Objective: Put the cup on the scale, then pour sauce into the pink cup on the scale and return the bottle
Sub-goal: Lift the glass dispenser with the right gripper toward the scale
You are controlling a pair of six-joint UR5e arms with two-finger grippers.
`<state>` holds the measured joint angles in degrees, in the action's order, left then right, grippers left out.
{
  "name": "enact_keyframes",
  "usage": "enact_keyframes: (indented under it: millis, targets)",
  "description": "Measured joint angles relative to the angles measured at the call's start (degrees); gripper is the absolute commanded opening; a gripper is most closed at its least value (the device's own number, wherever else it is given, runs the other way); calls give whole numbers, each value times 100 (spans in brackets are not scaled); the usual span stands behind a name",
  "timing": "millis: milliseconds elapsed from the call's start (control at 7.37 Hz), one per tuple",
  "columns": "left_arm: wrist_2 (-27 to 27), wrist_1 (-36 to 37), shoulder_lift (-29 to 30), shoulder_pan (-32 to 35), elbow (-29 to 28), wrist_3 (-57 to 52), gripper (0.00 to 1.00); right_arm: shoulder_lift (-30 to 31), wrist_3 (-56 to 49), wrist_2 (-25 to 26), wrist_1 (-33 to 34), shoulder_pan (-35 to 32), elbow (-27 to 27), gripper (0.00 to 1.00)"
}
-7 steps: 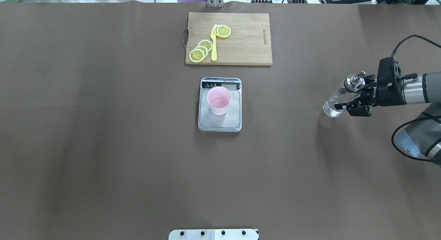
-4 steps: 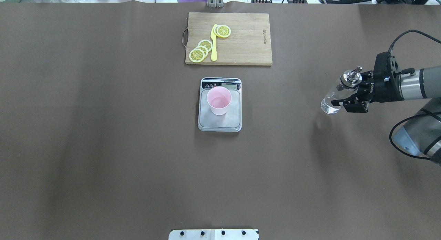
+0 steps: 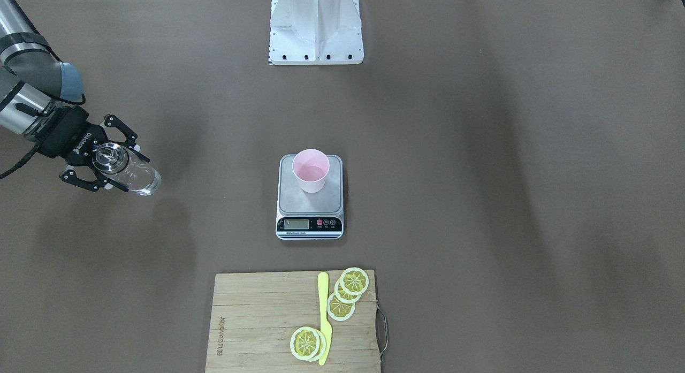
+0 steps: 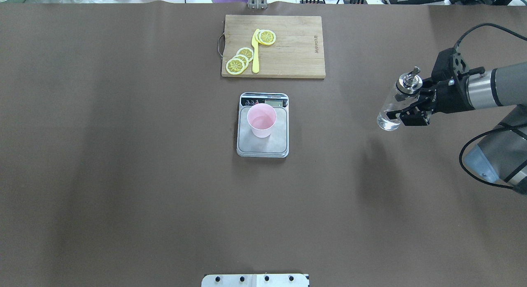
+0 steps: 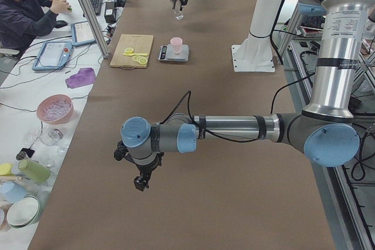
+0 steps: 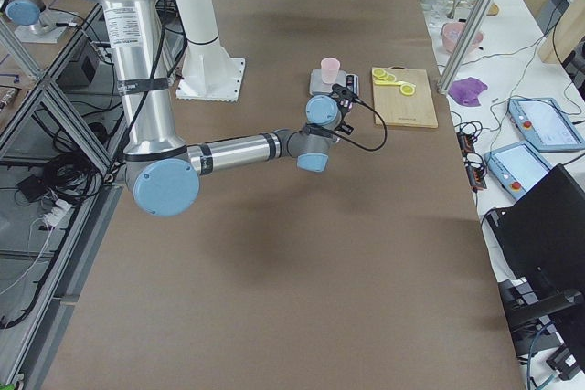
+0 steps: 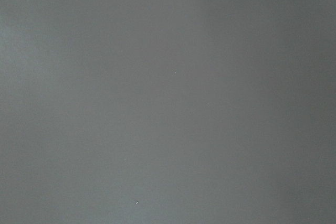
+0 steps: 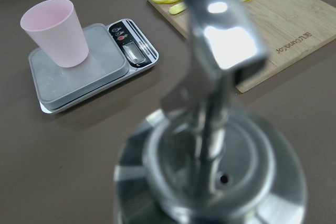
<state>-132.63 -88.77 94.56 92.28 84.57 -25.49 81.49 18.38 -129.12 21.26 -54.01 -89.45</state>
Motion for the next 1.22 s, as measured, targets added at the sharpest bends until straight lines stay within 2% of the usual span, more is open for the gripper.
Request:
enact_keyframes:
  millis: [272,543,950,1222]
  targets:
    - [0,0,-20,0,4,0,98,-135,-12,134,487,44,-175,0]
    - [0,0,-30,0,6,0,98,-217,-44,312,1335,153,-658,0]
    - [0,2,-29,0,13,0,98,-242,-63,1012,2311,562,-1273,0]
    - [0,8,-29,0,16,4,98,-270,-195,1406,3369,765,-1839,0]
